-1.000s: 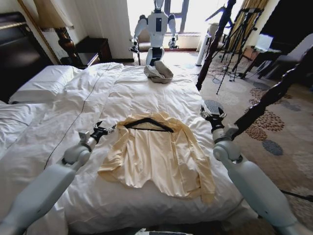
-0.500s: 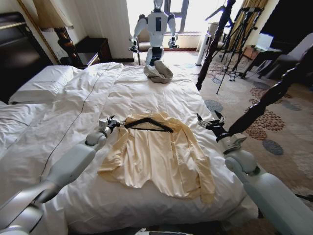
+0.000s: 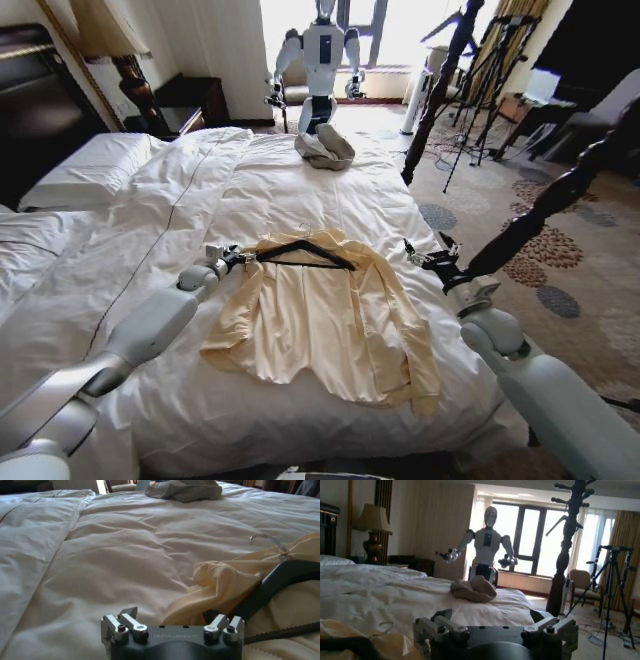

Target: Pick up the clothes from the bed and hang them on the clothes hanger.

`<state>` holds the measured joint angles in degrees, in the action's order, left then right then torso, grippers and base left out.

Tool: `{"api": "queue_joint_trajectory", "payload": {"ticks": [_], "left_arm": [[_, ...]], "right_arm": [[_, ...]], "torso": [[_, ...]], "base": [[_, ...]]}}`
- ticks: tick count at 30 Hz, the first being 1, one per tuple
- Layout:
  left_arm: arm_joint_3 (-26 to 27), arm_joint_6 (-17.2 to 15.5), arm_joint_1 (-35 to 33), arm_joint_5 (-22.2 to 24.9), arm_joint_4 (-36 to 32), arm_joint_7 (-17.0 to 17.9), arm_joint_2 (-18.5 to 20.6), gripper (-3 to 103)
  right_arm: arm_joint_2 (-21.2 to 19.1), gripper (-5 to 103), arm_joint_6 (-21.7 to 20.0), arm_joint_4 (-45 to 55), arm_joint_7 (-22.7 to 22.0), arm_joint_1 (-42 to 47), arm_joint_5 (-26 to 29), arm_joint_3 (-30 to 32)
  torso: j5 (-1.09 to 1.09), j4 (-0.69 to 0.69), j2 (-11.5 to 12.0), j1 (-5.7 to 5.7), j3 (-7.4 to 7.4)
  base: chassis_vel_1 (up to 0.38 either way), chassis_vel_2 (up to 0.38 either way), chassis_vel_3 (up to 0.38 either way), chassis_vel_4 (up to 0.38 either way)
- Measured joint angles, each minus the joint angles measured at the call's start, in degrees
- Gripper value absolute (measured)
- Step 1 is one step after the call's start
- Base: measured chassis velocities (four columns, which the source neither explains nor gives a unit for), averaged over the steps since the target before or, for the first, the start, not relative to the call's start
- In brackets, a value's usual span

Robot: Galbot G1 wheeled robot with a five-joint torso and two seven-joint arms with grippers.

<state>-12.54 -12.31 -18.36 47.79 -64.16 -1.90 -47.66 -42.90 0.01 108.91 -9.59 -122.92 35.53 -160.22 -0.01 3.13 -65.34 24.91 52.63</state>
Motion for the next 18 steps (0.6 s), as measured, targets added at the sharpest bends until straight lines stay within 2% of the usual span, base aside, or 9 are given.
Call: {"api": "queue_joint_trajectory", "payload": {"ticks": [4,6,7,8,9,10,14,15,18], "left_arm": [[-0.4,-0.8,0.9,-0.1,1.8,0.0,-0.4,72],[-0.5,-0.9,1.0,-0.1,2.1,0.0,-0.4,72],[-0.5,-1.3,1.0,0.1,2.2,-0.1,-0.3,61],[-0.5,-1.7,1.0,0.3,2.1,-0.2,-0.1,61],[-0.5,-2.3,0.8,1.4,1.6,-0.1,0.4,56],[-0.5,-2.3,0.8,1.4,1.6,-0.1,0.4,56],[-0.3,-3.8,0.1,4.8,0.1,0.0,1.6,34],[-0.3,-3.8,0.1,4.8,0.1,0.0,1.6,34],[-0.1,-4.2,0.2,6.8,-0.1,0.3,1.6,24]], "right_arm": [[0.0,100,0.4,-0.7,0.2,0.0,-0.2,0.0],[0.0,100,0.5,-0.9,0.3,0.0,-0.2,0.0],[0.0,100,0.7,-1.1,0.3,0.0,-0.2,0.1],[0.0,100,0.9,-1.3,0.3,0.0,-0.2,0.3],[0.0,100,1.1,-1.5,0.3,0.2,-0.2,0.4],[0.0,100,1.1,-1.5,0.3,0.2,-0.2,0.4],[-0.1,100,1.9,-2.1,0.5,1.1,-0.4,1.0],[-0.1,100,1.9,-2.1,0.5,1.1,-0.4,1.0],[-0.4,100,2.0,-2.3,0.5,1.1,-0.5,1.0]], "torso": [[-0.01,-0.02,0.0,0.00,0.00],[-0.01,-0.02,0.0,0.00,0.00],[-0.02,-0.02,0.0,0.00,0.00],[-0.02,-0.01,0.0,0.00,0.00],[-0.01,-0.01,0.0,0.00,0.00],[-0.01,-0.01,0.0,0.00,0.00],[-0.01,-0.02,0.0,-0.01,-0.01],[-0.01,-0.02,0.0,-0.01,-0.01],[-0.02,-0.02,0.0,-0.01,-0.01]], "base": [[0.000,0.000,0.000,0.000],[0.000,0.000,0.000,0.000],[0.000,0.000,0.000,0.000],[0.000,0.000,0.000,0.000],[0.000,0.000,0.000,0.000],[0.000,0.000,0.000,0.000],[0.000,0.000,0.000,0.000],[0.000,0.000,0.000,0.000],[0.000,0.000,0.000,0.000]]}}
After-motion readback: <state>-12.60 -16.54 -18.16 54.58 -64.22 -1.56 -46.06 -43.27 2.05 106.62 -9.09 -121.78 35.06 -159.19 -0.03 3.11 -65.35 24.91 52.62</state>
